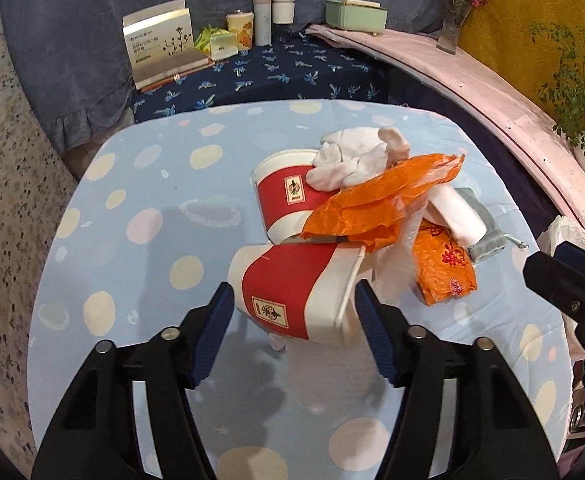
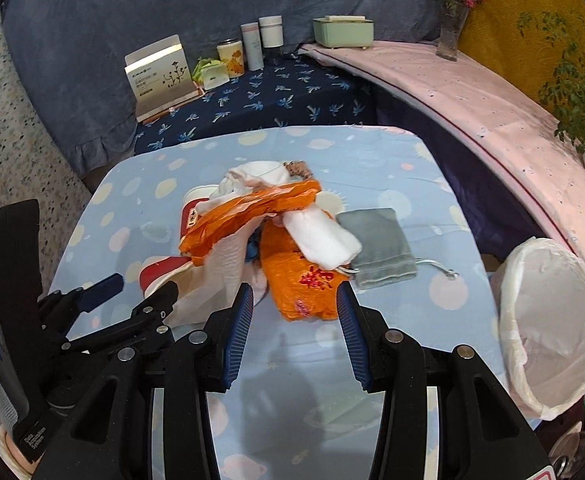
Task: Collect trash
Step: 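Move both tools back to the trash pile on the table, then grasp a red-and-white paper cup with the left tool while the right tool grasps the white tissue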
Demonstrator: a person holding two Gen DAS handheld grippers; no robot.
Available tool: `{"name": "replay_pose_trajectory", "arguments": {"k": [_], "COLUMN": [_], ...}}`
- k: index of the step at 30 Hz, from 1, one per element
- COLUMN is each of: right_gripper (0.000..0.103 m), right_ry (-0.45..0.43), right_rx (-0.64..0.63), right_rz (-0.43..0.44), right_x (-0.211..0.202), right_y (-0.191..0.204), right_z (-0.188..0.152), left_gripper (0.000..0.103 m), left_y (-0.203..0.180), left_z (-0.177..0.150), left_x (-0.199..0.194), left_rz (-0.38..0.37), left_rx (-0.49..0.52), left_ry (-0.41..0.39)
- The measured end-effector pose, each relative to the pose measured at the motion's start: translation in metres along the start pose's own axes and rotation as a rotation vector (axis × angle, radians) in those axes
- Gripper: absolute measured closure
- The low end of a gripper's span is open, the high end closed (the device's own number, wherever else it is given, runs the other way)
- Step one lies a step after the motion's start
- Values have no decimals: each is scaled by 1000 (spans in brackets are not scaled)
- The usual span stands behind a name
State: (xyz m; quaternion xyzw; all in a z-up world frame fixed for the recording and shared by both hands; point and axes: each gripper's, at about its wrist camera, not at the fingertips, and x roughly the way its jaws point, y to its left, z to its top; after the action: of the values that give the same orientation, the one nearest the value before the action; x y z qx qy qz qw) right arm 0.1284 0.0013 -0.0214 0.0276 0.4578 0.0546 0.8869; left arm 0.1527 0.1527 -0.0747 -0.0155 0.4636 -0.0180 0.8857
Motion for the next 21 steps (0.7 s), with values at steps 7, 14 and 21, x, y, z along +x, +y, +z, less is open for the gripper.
{"name": "replay_pose_trajectory", "arguments": {"k": [7,14,21], "right_gripper": [60,60,62], "right_ry": [25,49,65], "right_rx": [-35,-35,-46], "right_rz": [28,65,83], "right_x": [19,39,51], "right_y": [20,33,45], "right_z": [2,7,9], "left_gripper": [71,90,97], "left_y": [10,20,24], "left_z": [-5,-6,-6], "left_x": [8,7,7], "left_rz": [-36,-37,-24], "left_rx": [-12,-32,-31], "left_ry": [24,25,28]}}
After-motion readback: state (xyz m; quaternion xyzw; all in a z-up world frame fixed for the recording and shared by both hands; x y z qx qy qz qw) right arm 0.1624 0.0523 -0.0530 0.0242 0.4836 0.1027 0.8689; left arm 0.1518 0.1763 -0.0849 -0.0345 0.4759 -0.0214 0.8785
